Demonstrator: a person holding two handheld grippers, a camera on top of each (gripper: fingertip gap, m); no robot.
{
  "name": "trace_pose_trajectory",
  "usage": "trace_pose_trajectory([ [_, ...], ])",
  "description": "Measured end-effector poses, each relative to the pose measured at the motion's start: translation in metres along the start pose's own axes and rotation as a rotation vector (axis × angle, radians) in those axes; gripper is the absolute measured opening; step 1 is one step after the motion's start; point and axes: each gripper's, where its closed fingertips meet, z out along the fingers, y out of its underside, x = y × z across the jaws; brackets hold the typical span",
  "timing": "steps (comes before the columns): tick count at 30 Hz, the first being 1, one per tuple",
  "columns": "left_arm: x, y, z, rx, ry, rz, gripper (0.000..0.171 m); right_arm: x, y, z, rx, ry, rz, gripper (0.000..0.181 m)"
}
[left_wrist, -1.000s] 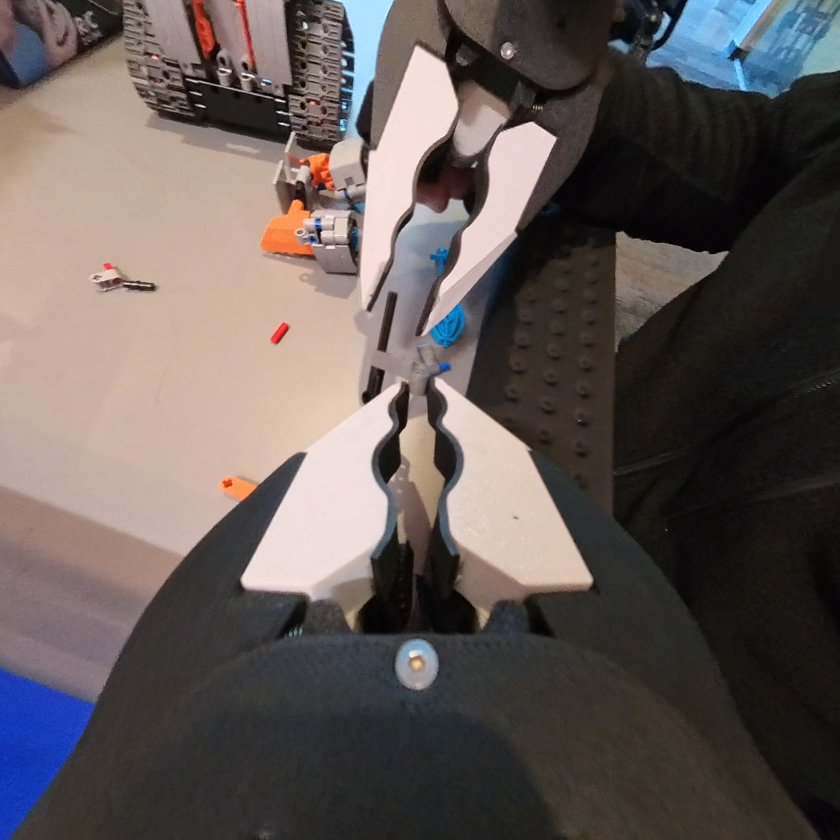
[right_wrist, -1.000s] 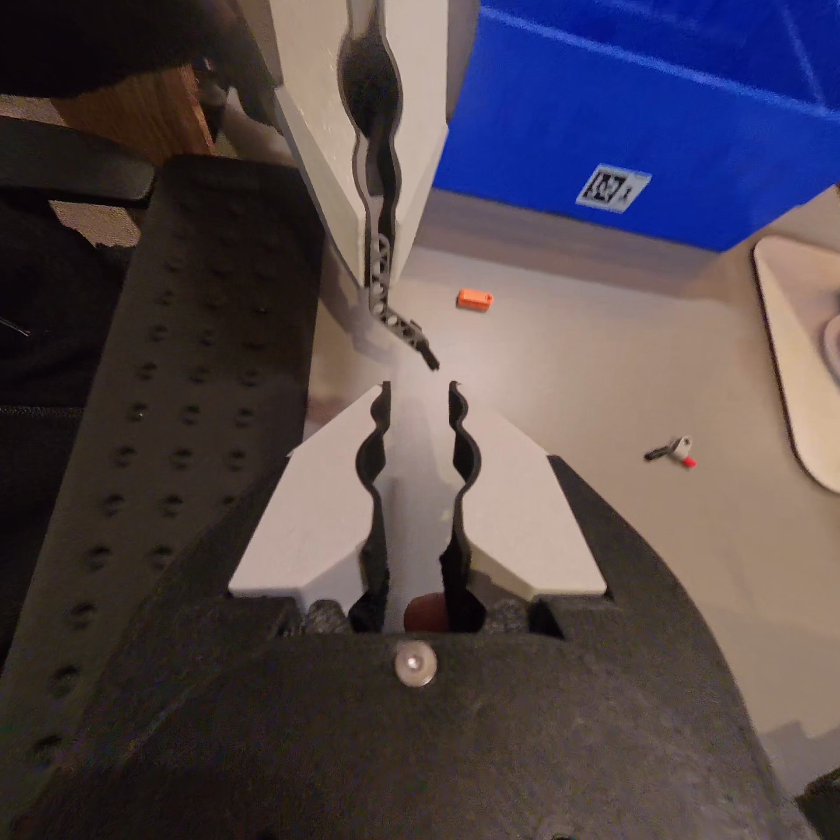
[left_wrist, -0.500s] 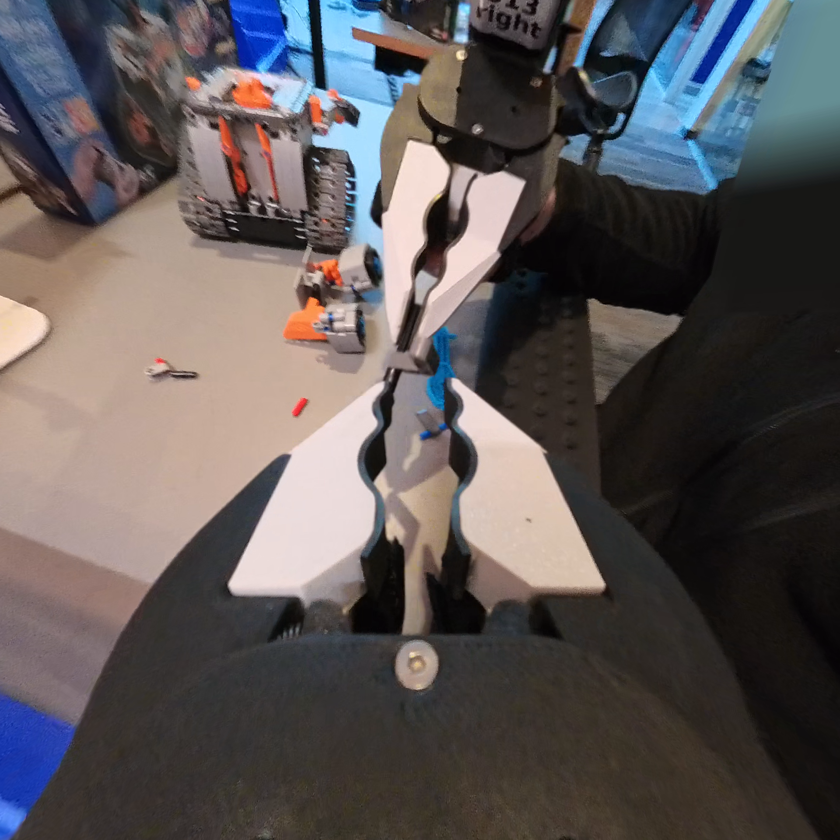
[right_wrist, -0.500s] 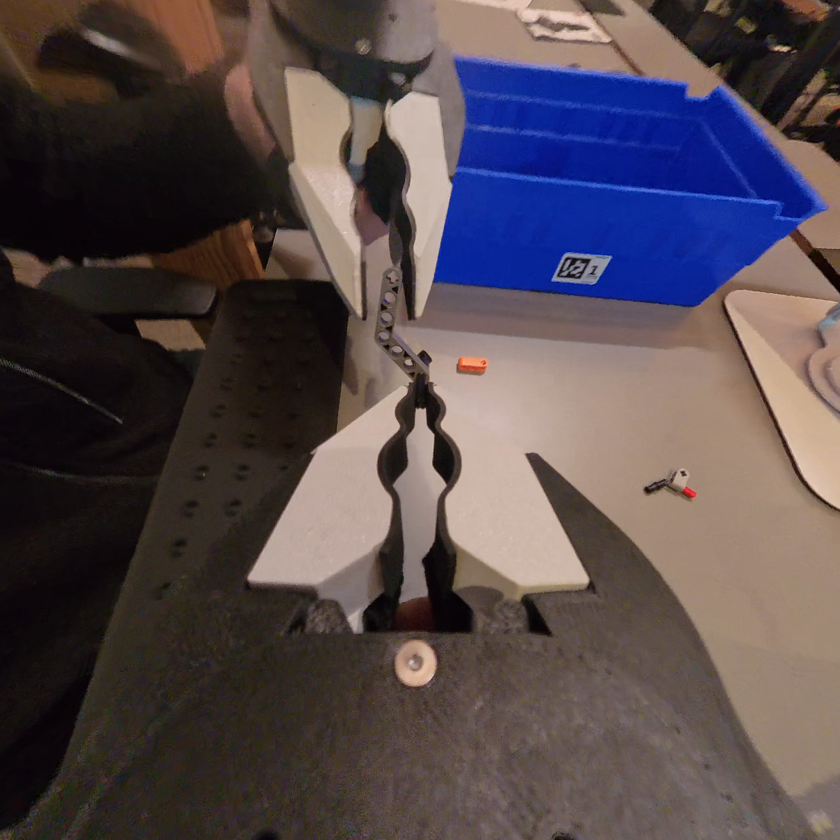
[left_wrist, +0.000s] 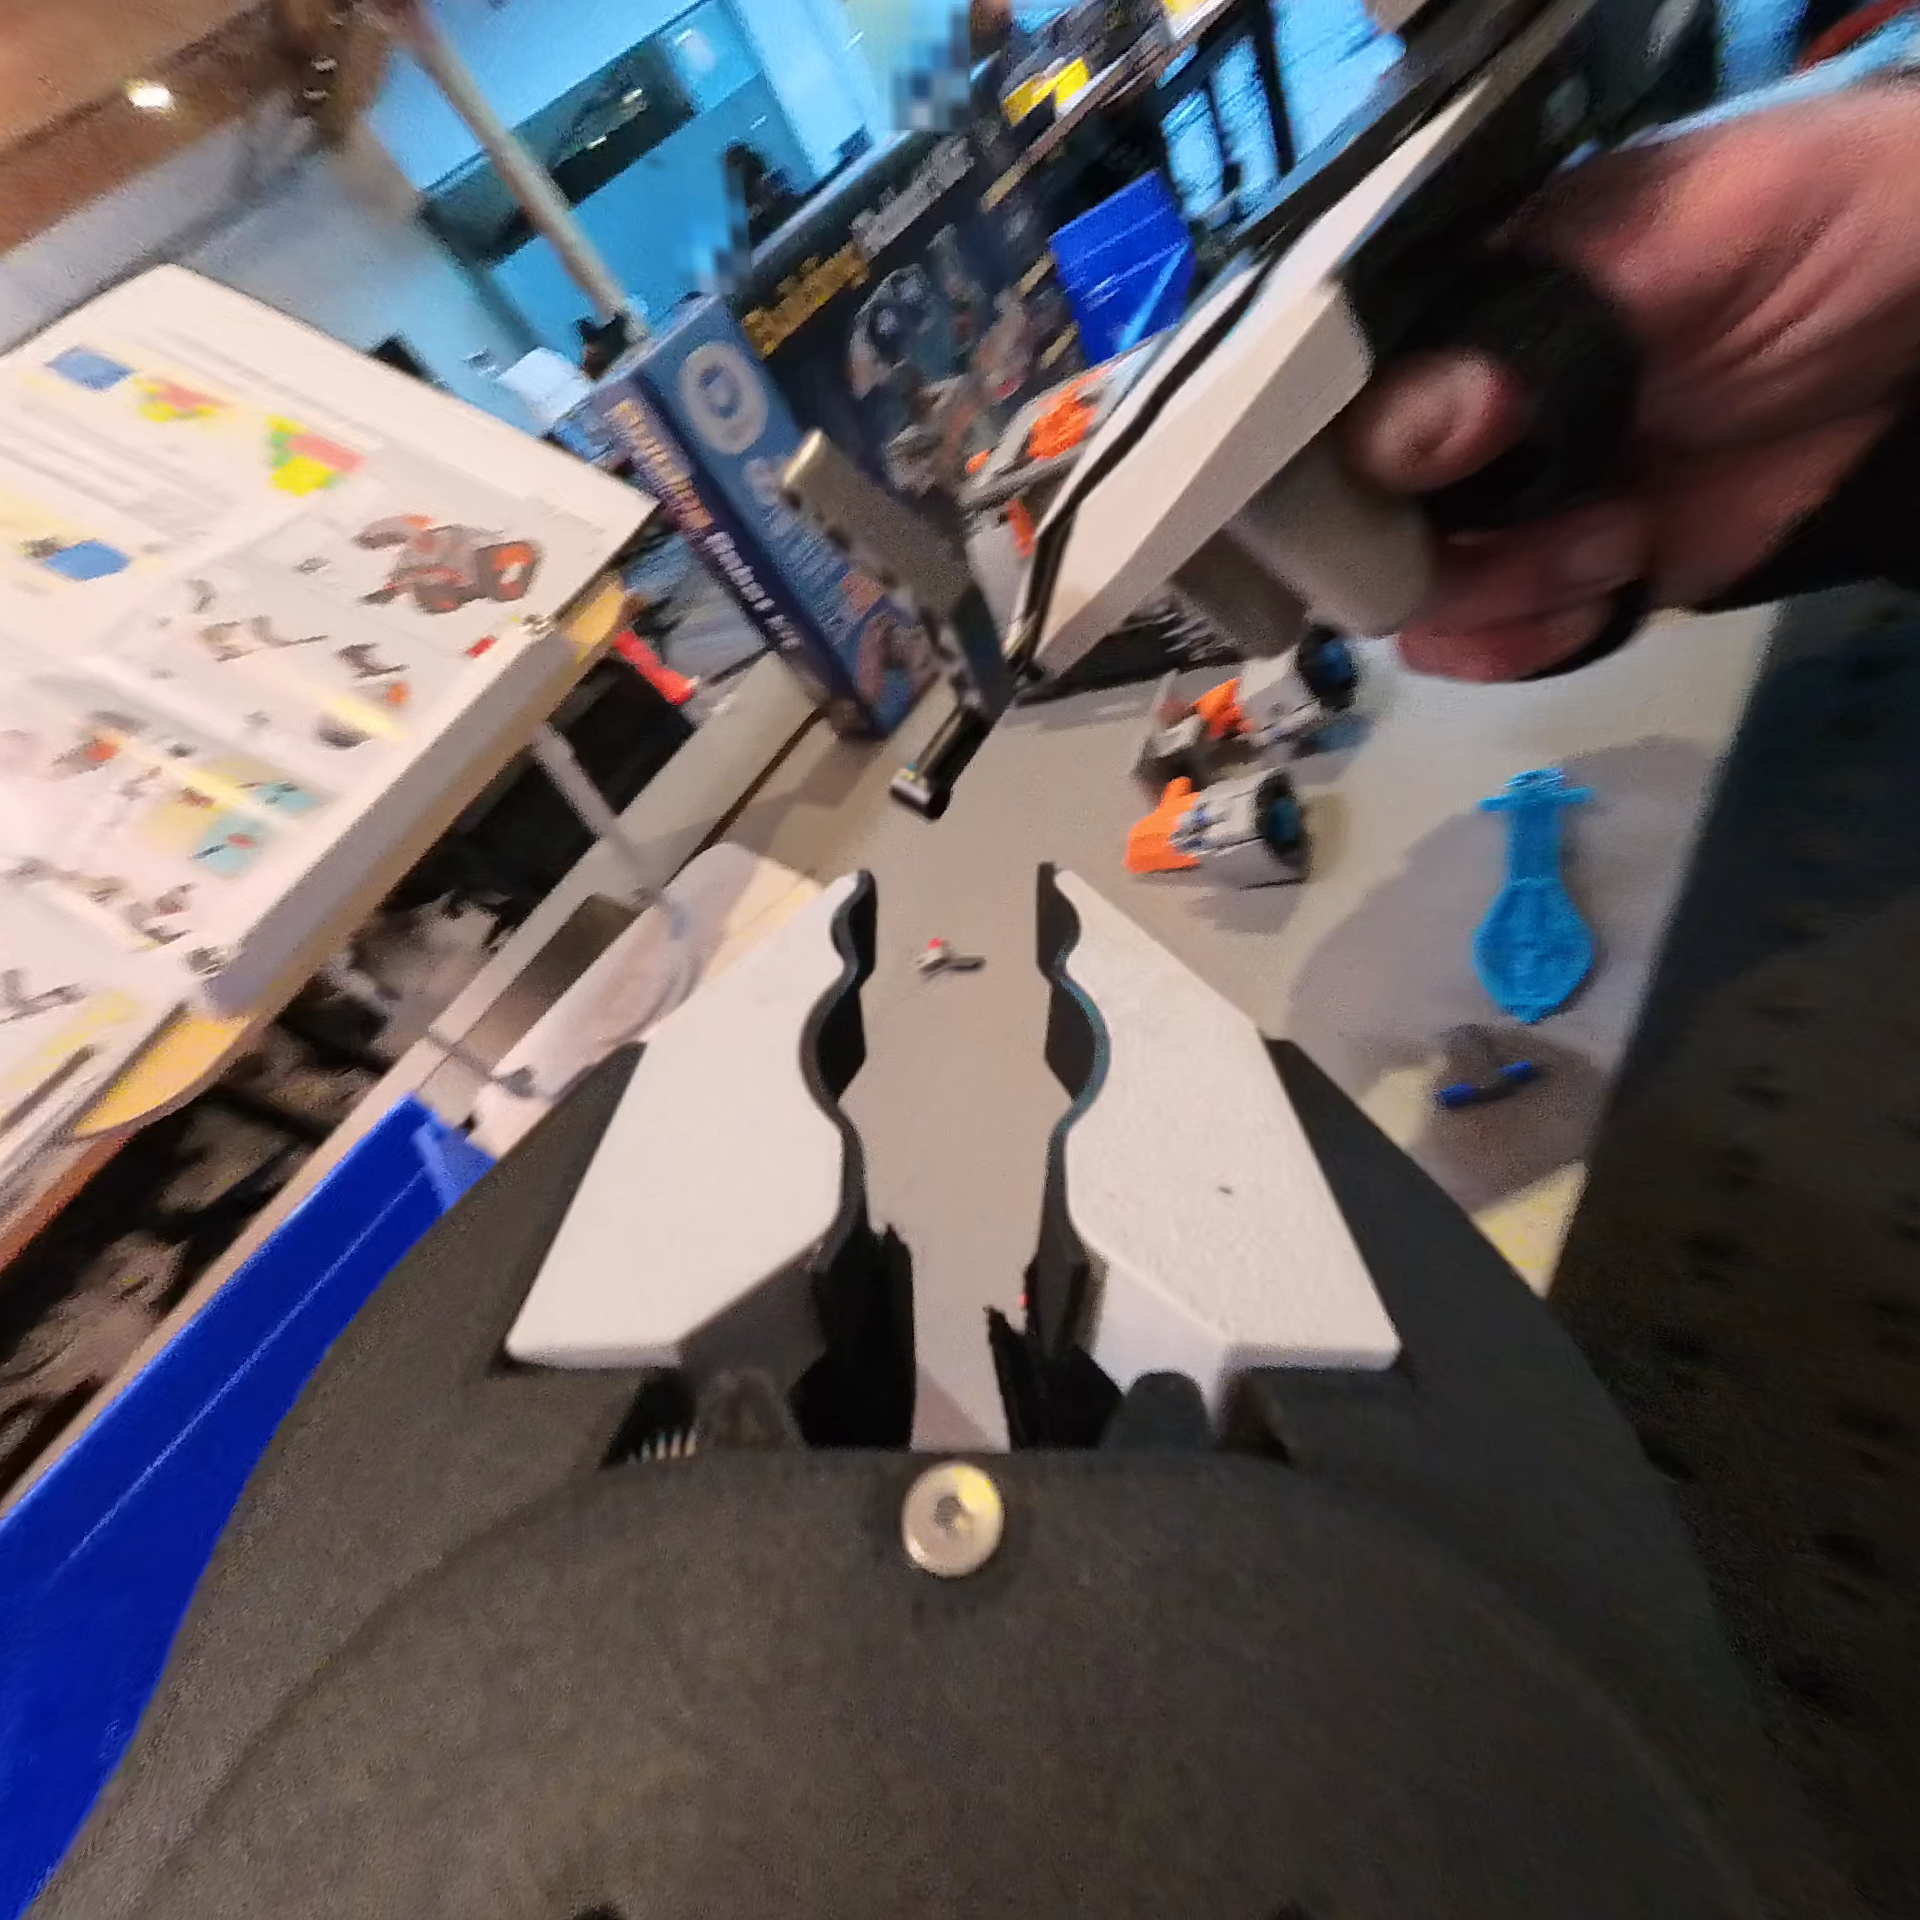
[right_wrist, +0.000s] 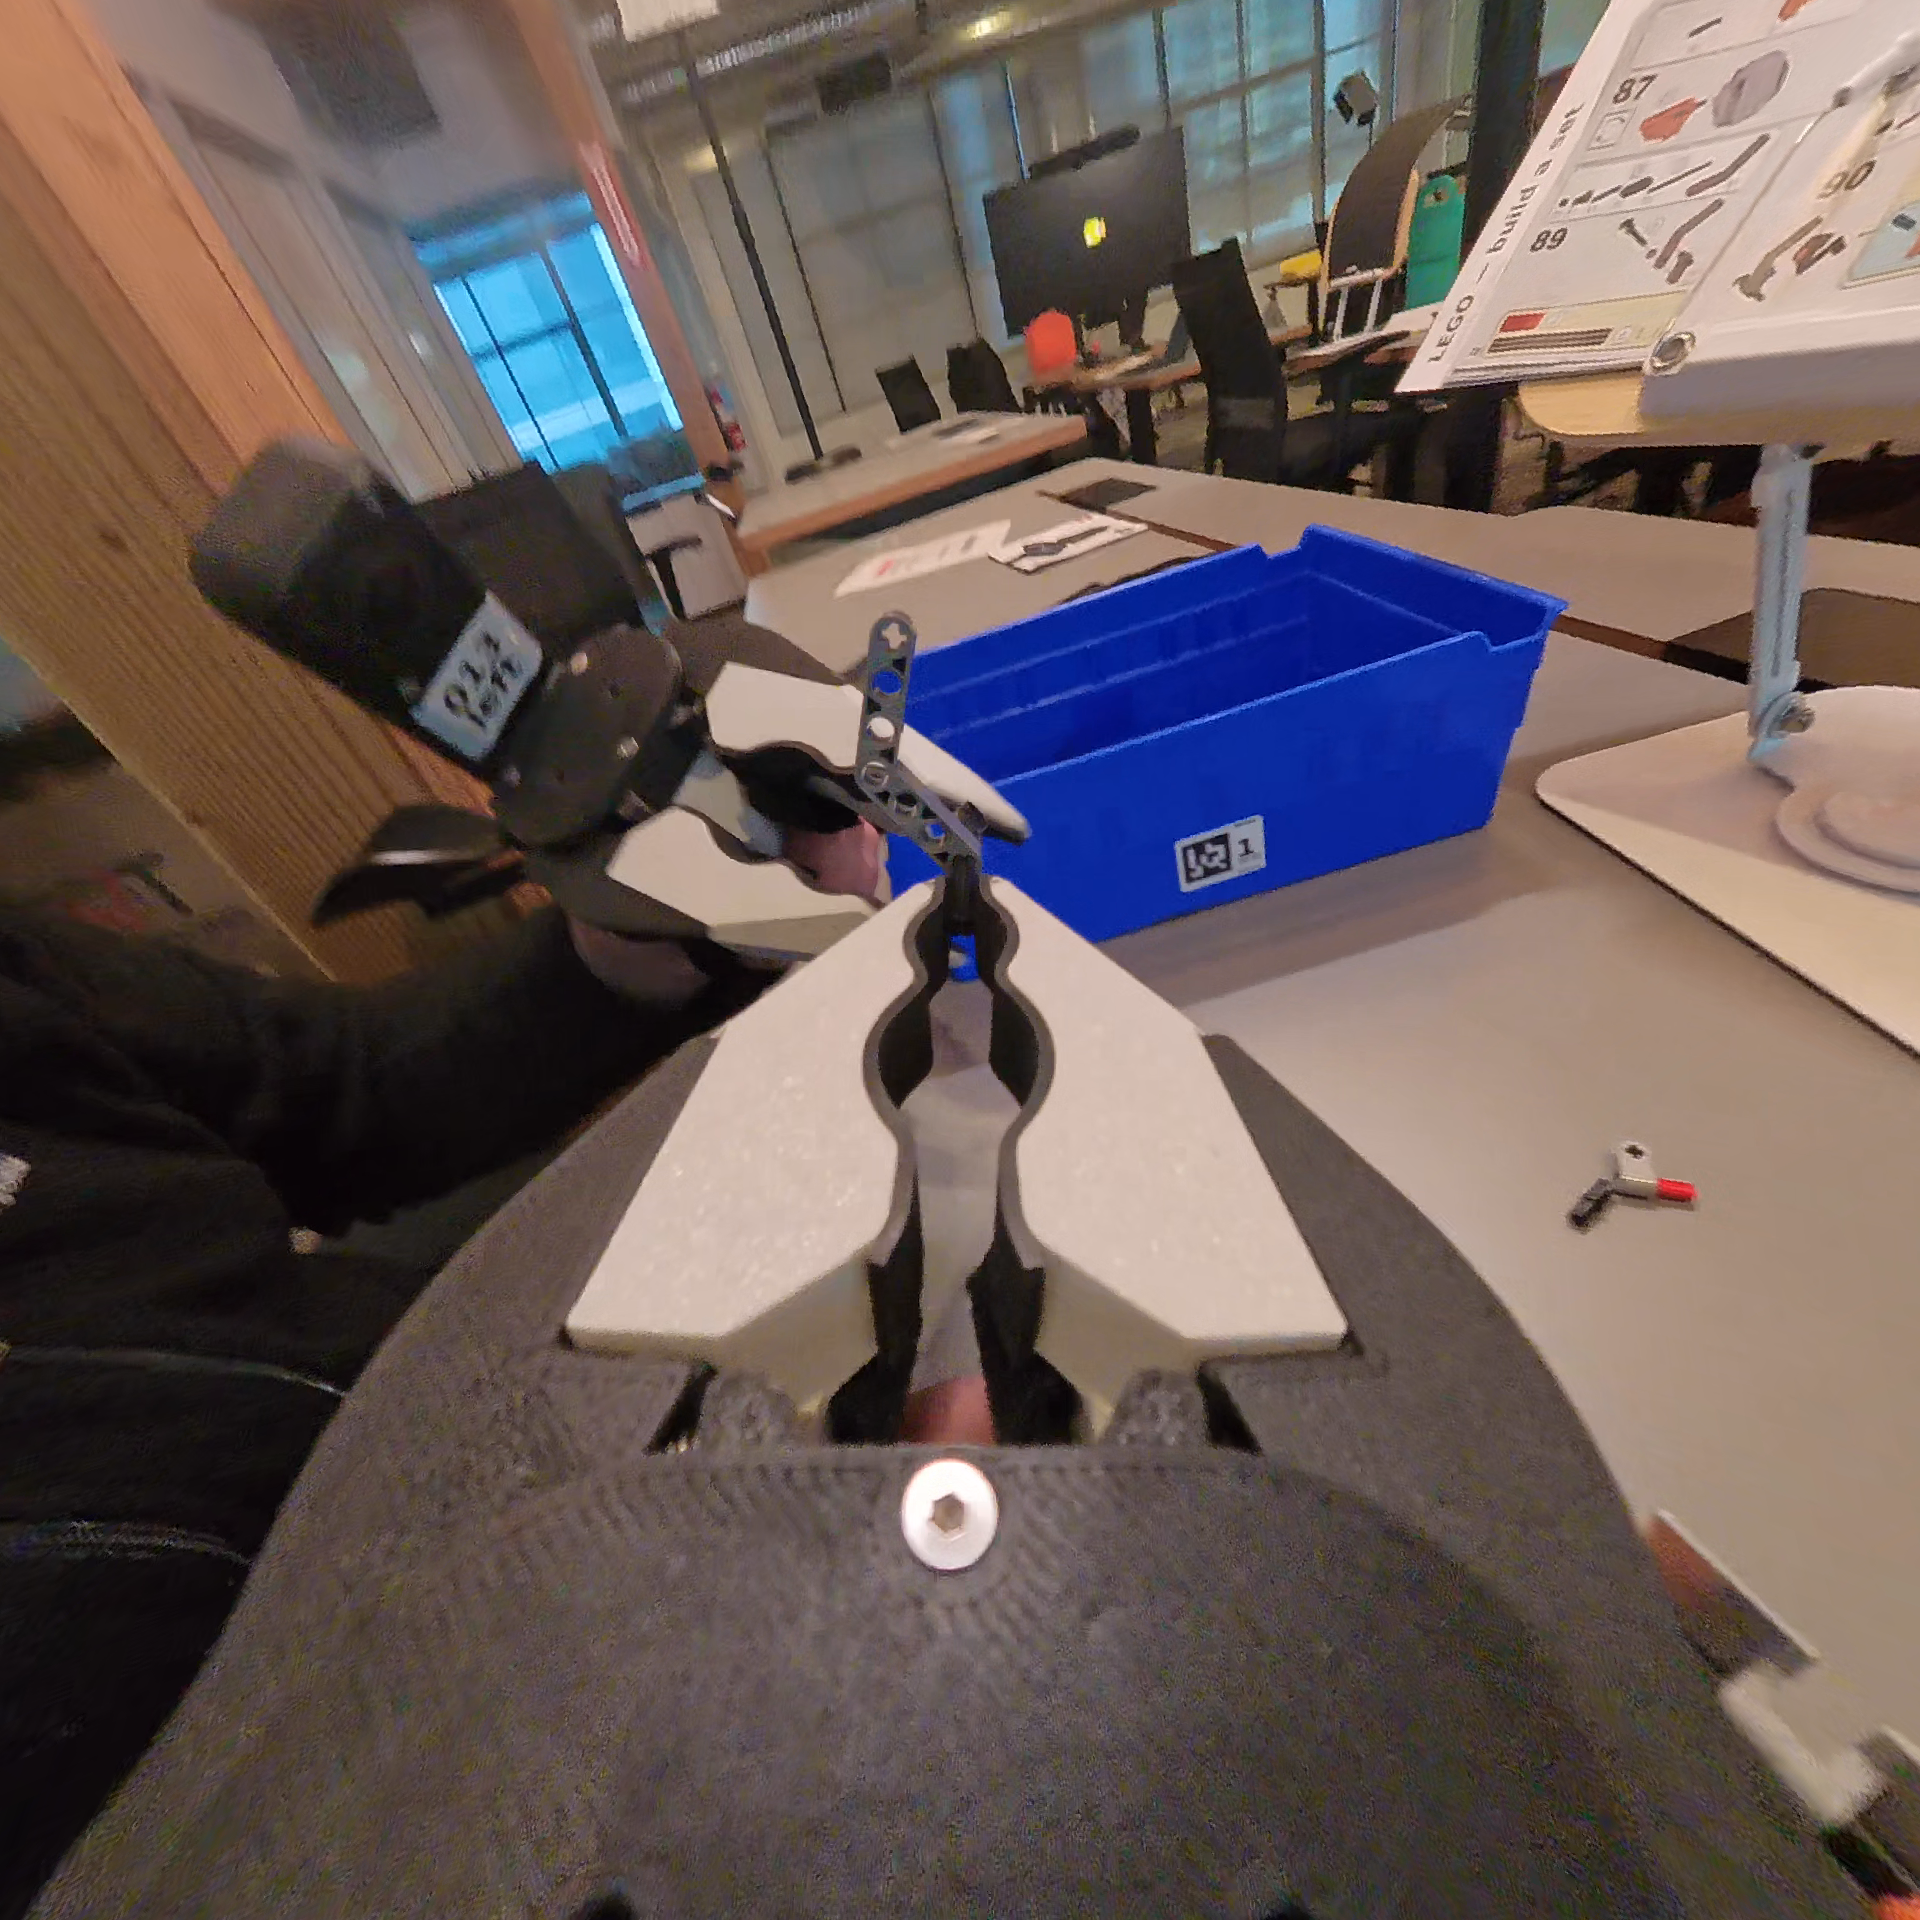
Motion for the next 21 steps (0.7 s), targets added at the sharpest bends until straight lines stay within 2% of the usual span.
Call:
trace_pose_trajectory([
  [4, -0.009, 0.003, 0.003, -0.007, -0.097, 0.051, 0.03, 0.001, -0.005, 0.003, 0.063, -0.028, 0.095, 0.0],
  [9, -0.01, -0.001, 0.006, -0.011, -0.131, 0.114, 0.031, 0.001, -0.006, 0.008, 0.092, -0.061, 0.16, 0.0],
  [13, -0.003, -0.01, 0.005, 0.055, -0.011, -0.038, 0.031, 0.003, -0.008, 0.008, 0.115, -0.086, 0.205, 0.0],
  [17, -0.011, -0.021, -0.004, 0.144, 0.065, -0.195, 0.036, 0.006, -0.006, 0.007, 0.116, -0.114, 0.245, 0.0],
  [21, -0.013, -0.029, -0.006, 0.176, 0.127, -0.241, 0.039, 0.004, -0.004, 0.007, 0.113, -0.142, 0.268, 0.001],
])
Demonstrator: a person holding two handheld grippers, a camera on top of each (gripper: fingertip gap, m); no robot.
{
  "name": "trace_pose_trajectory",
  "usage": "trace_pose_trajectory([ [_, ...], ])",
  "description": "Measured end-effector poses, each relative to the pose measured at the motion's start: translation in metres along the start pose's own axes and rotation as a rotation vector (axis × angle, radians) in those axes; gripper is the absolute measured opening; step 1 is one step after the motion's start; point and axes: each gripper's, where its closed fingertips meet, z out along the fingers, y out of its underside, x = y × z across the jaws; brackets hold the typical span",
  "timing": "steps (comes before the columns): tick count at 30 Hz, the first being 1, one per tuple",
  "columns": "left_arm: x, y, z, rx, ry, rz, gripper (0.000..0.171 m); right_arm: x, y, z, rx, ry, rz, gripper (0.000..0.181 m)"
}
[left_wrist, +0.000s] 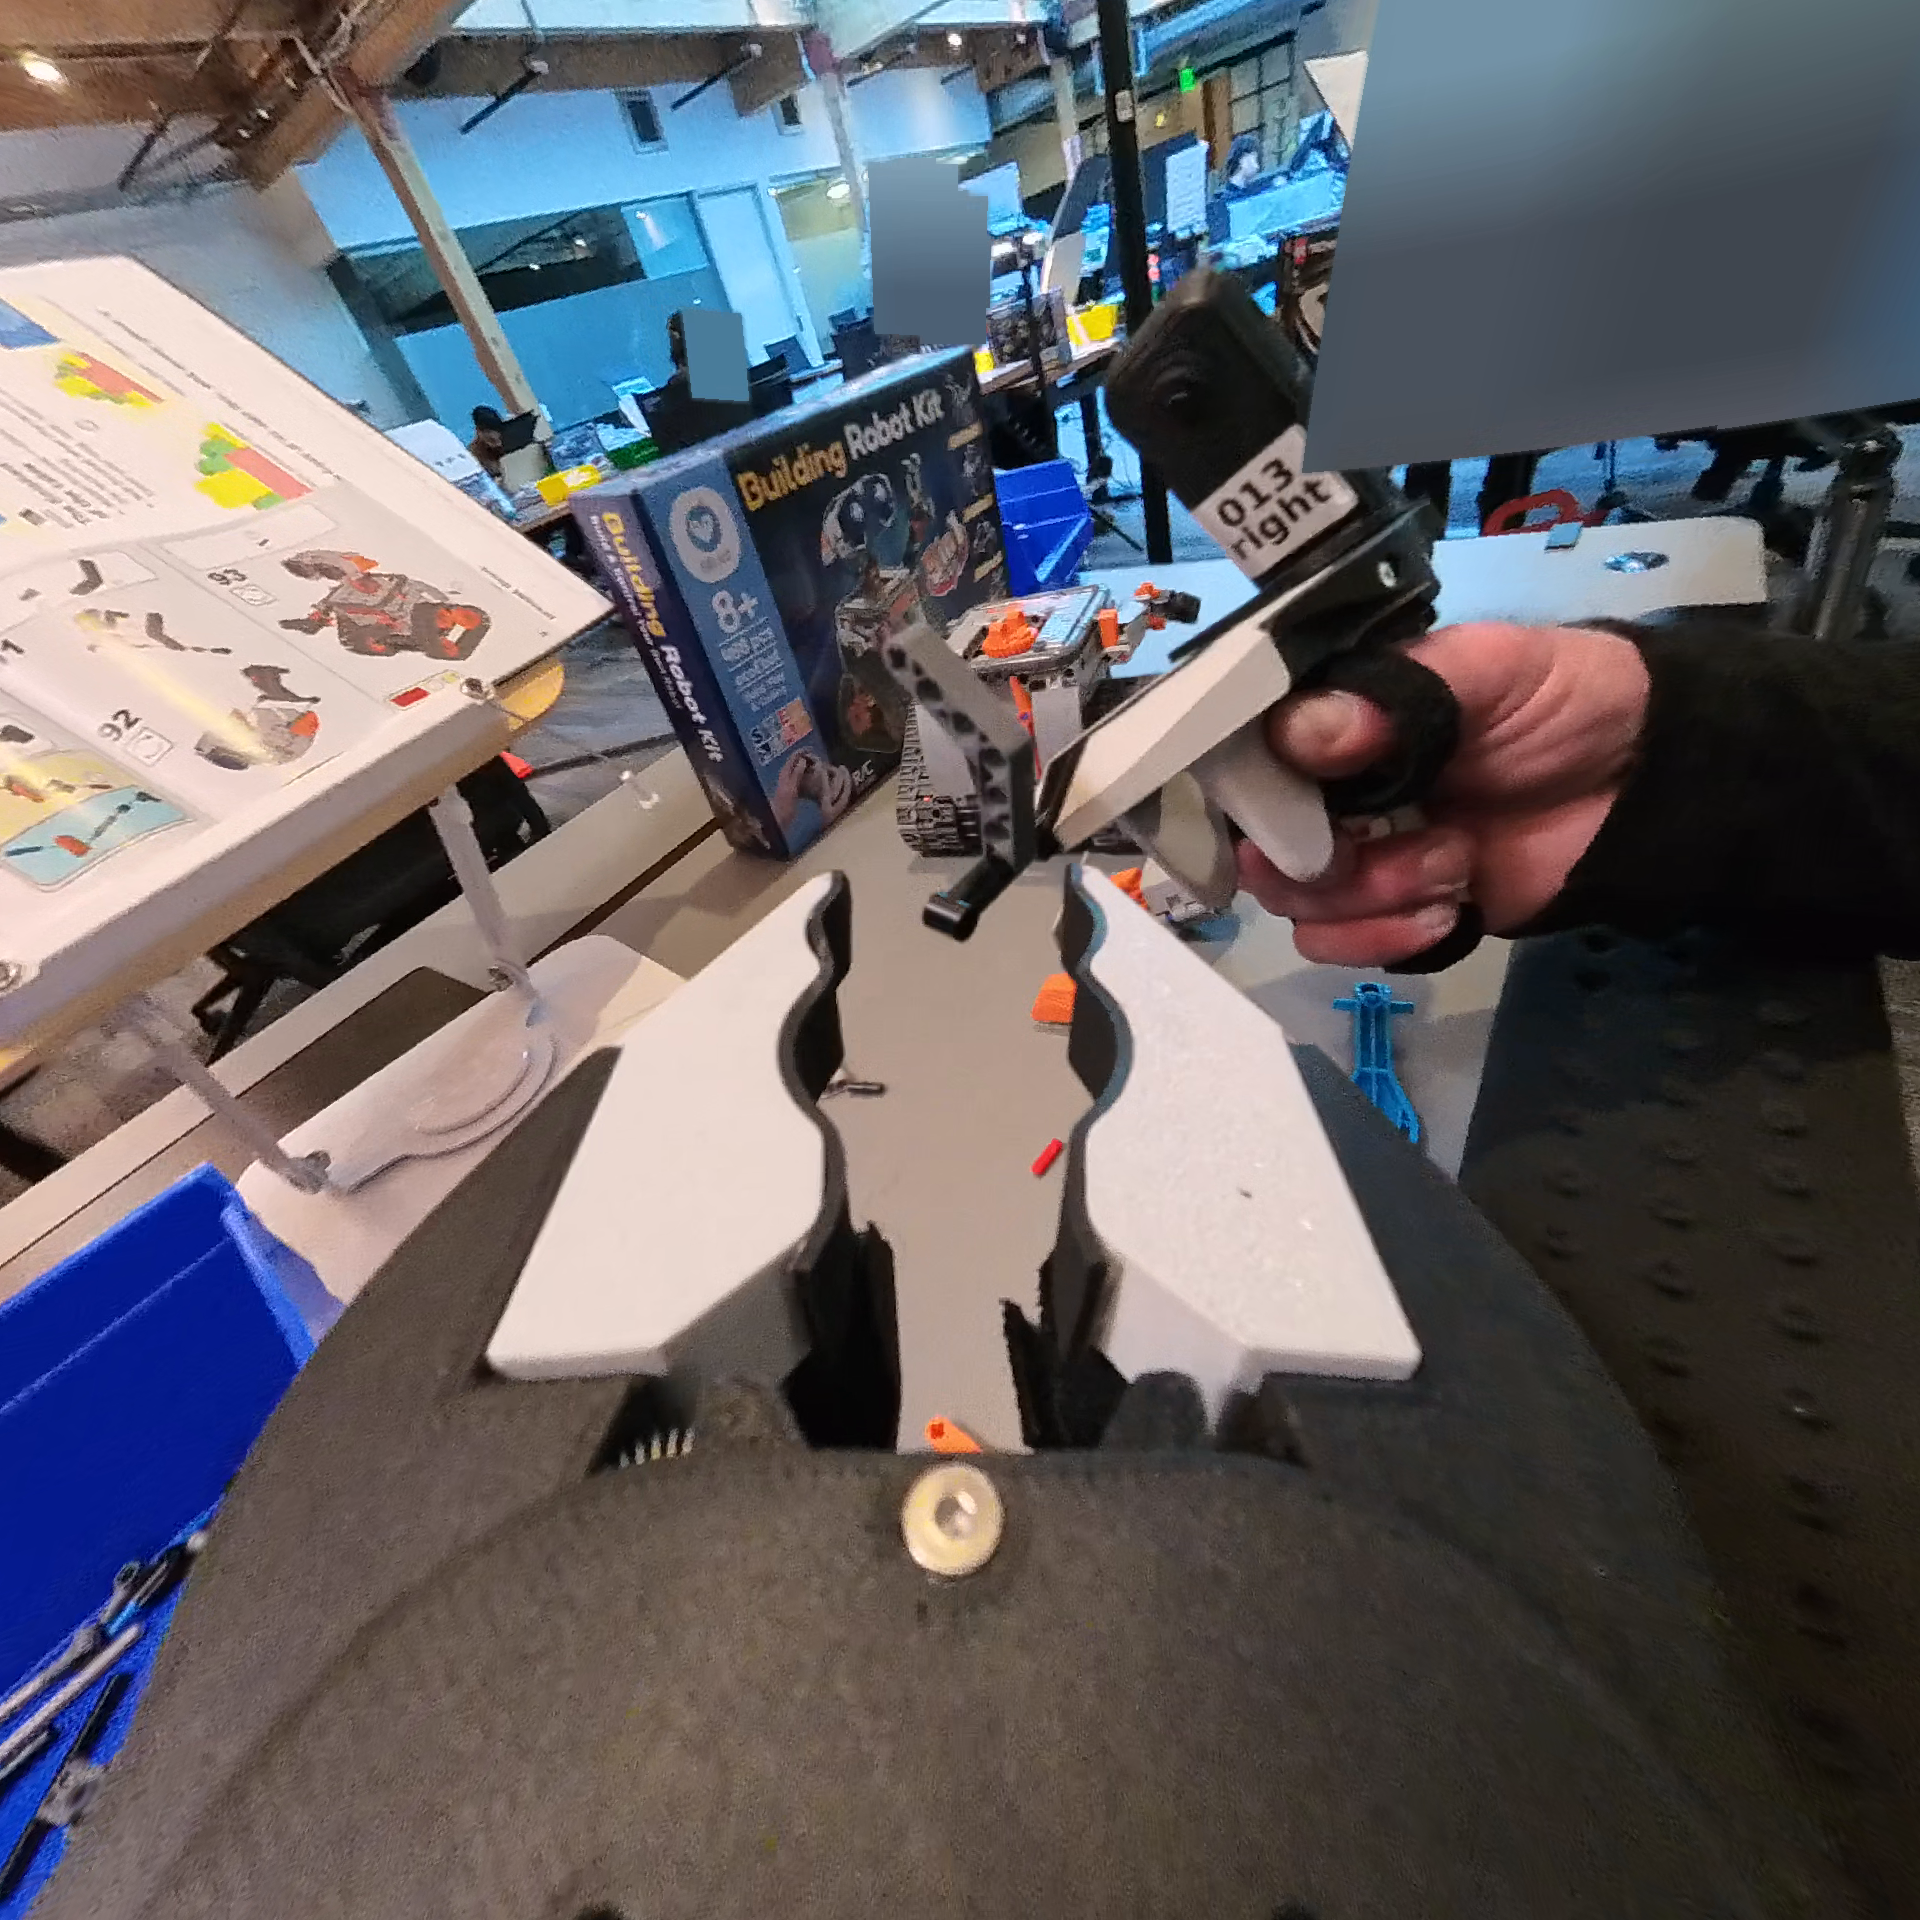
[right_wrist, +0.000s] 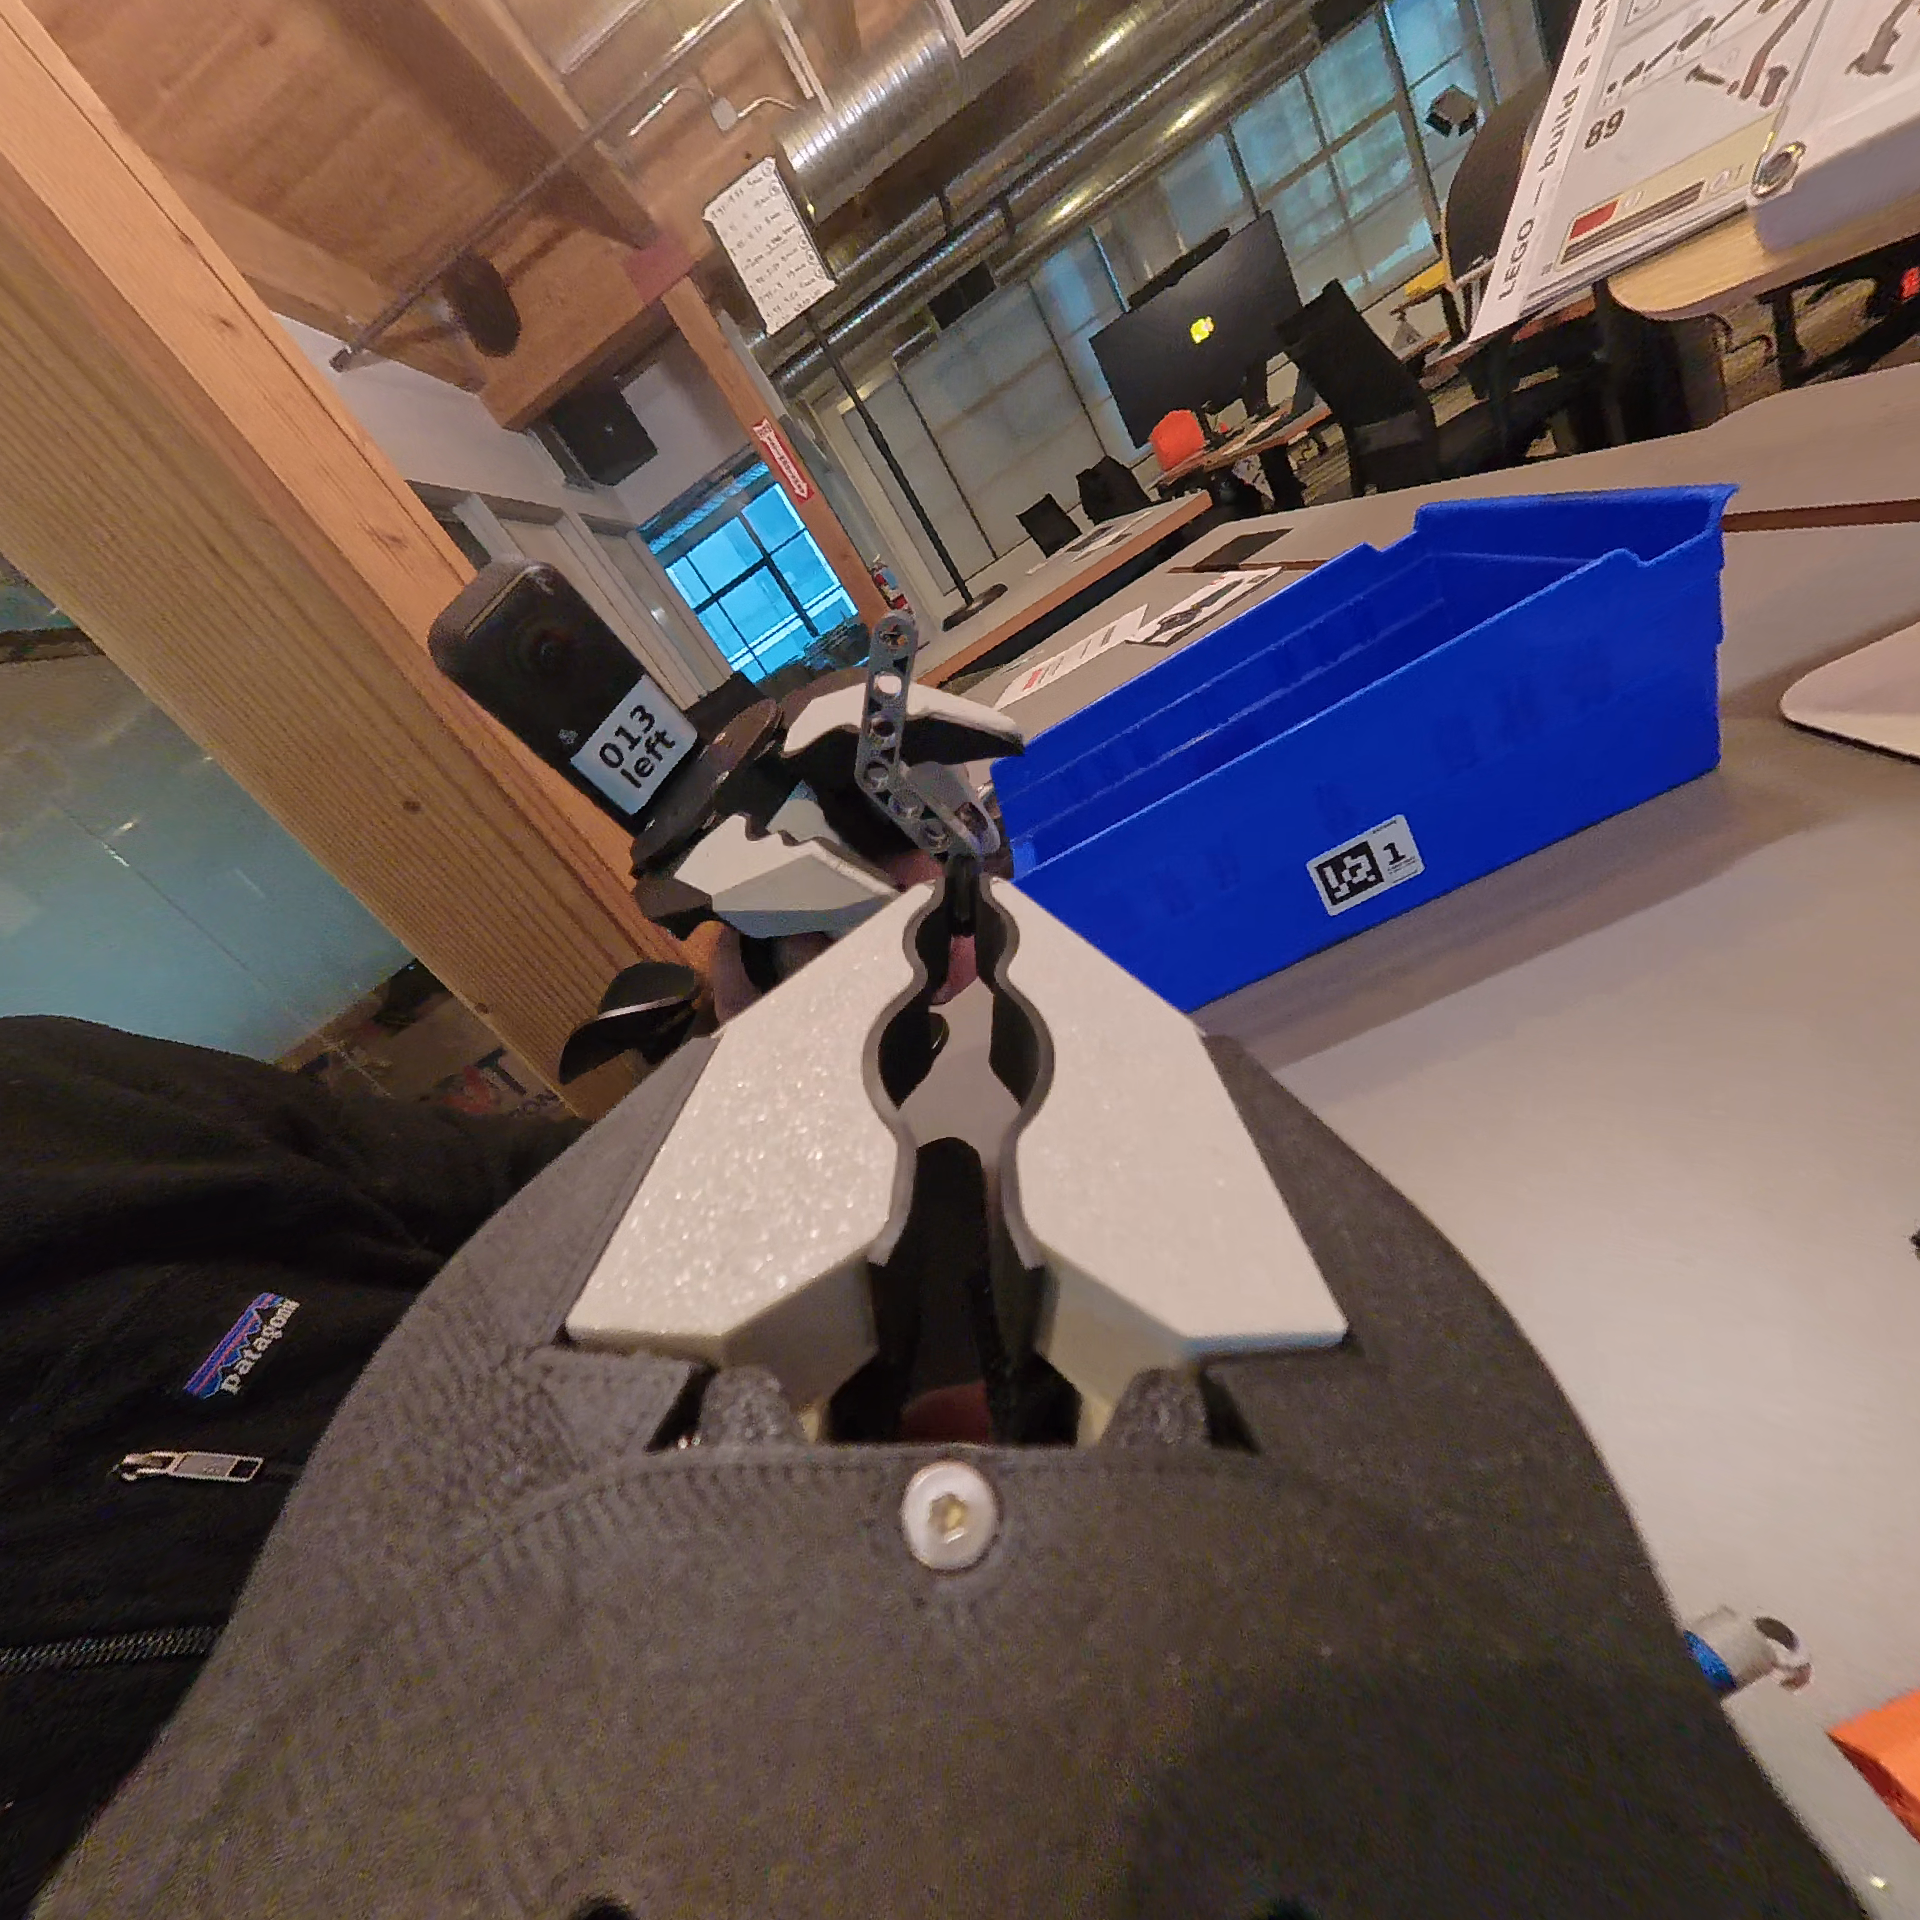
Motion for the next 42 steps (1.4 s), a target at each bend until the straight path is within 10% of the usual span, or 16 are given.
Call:
trace_pose_trajectory([
  [28, 0.023, -0.015, 0.0, 0.116, 0.281, -0.131, 0.006, -0.017, 0.005, 0.004, -0.051, -0.041, -0.058, 0.001],
  [42, 0.036, -0.049, -0.012, 0.316, 0.493, -0.344, 0.005, -0.045, -0.012, -0.002, -0.082, 0.098, -0.518, 0.011],
])
